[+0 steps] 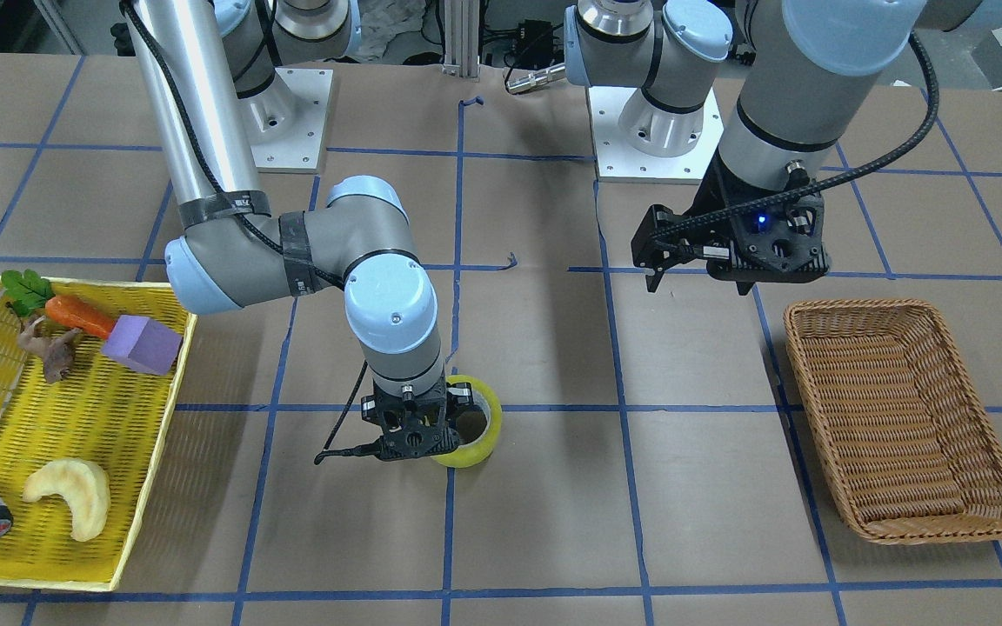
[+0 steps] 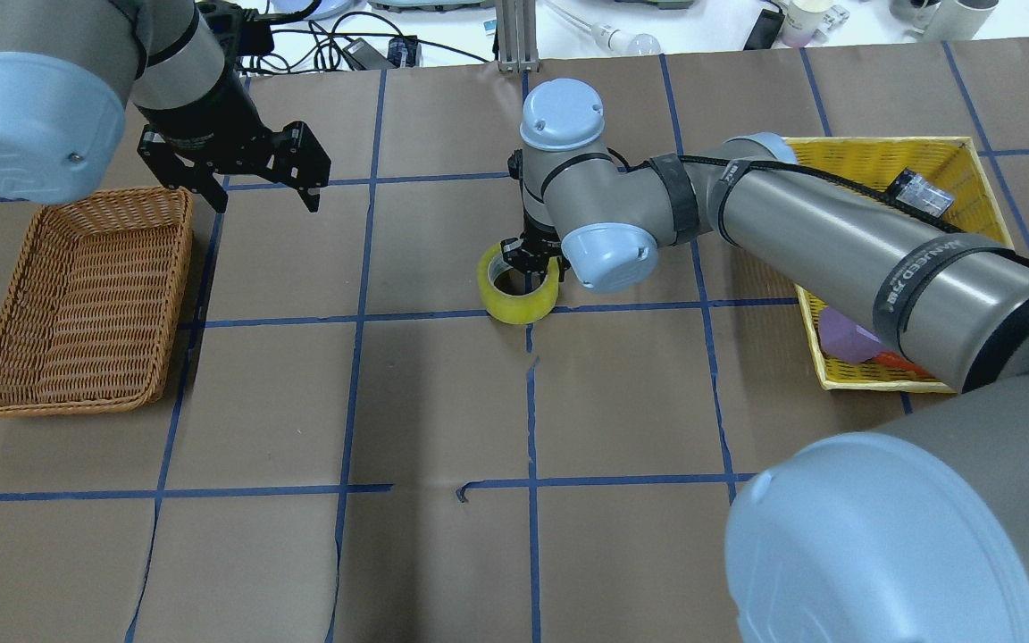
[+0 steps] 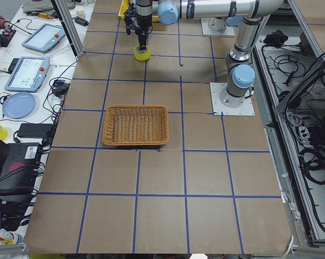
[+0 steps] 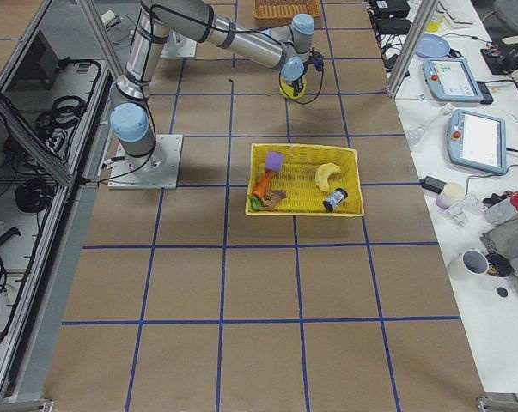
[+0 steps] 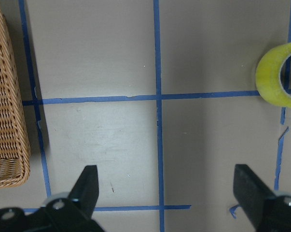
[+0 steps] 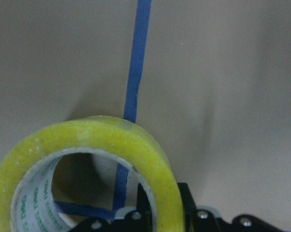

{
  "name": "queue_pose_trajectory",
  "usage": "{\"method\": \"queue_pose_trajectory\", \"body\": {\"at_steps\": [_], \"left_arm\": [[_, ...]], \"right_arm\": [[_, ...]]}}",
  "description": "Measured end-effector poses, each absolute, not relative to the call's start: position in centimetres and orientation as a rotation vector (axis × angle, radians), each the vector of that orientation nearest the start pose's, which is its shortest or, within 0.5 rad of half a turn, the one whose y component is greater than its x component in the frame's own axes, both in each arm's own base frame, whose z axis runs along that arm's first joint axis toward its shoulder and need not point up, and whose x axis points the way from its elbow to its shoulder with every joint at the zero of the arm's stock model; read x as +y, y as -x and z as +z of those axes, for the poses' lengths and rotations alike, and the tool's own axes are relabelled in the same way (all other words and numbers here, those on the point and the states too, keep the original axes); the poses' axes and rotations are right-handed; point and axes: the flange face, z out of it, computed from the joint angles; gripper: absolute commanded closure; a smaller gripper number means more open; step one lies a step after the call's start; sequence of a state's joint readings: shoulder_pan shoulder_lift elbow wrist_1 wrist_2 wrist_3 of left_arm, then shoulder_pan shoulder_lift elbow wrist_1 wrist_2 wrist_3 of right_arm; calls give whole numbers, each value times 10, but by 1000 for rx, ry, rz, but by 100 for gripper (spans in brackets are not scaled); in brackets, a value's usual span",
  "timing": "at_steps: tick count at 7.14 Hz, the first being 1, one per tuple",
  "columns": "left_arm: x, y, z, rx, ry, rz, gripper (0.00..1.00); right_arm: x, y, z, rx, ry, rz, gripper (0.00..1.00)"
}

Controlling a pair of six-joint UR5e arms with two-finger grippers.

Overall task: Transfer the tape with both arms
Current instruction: 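Grasp the tape roll with the right gripper and carry it to table center, then release the tape roll and raise the right gripper while the left reaches in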

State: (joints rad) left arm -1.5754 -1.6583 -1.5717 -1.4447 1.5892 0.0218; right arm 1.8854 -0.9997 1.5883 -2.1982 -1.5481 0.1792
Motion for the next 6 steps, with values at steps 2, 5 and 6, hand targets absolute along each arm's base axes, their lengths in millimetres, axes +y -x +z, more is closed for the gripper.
{"method": "queue_pose_trajectory", "body": {"at_steps": [2,5,6], "left_arm": [[-531,134,455,3122,-42,-59,0],[-532,134,454,3127,-37,-64,0],[-533,137,453,3138,-31,-63,0]], "right_arm": [[-585,-333,227,3095,205,-93,0],[-573,-317,319,3092,191,-207,0],[-566,-306,356,3122,185,-207,0]]}}
